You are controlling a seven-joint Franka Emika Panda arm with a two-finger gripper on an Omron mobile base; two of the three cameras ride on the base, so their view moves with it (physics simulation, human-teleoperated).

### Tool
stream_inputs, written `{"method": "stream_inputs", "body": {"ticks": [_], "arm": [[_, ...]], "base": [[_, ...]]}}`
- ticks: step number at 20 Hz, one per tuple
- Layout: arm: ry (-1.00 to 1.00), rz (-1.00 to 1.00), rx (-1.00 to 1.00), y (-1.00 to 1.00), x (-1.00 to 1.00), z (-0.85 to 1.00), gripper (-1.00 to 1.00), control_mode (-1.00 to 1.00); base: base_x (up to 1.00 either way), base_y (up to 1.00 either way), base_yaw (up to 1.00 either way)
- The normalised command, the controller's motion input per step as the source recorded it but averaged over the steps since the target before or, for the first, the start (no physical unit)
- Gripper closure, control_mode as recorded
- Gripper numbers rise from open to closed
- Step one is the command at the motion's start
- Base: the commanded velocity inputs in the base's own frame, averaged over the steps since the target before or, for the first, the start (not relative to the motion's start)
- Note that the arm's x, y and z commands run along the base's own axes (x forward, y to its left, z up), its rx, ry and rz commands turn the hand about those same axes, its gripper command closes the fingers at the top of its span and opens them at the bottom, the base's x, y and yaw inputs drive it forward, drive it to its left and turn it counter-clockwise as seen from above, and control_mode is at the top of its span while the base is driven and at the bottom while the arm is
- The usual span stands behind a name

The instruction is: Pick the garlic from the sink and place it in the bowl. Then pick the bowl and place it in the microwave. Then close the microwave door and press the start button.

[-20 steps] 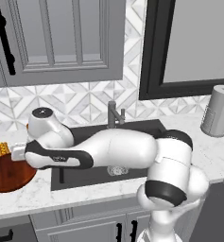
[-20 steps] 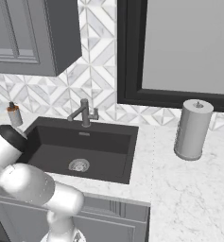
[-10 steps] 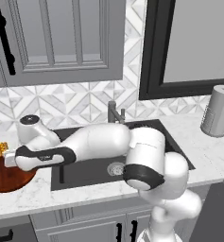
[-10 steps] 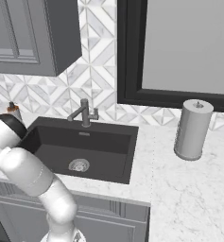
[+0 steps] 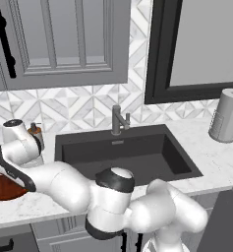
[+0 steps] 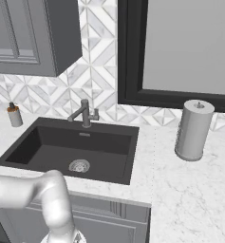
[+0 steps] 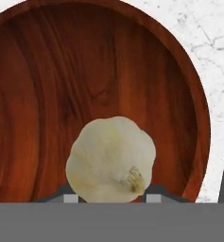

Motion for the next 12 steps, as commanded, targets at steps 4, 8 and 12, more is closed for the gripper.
{"method": "stream_inputs", "body": {"ticks": [4,8,12], "arm": [[-0.01,0.00,0.00,-0.01,-0.02,-0.49,1.00,-1.00],[-0.05,0.00,0.05,-0.10,-0.06,-0.31,-1.00,-1.00],[-0.10,0.00,0.08,-0.18,-0.07,-0.09,-1.00,-1.00]], "base": [[0.00,0.00,0.00],[0.00,0.00,0.00],[0.00,0.00,0.00]]}}
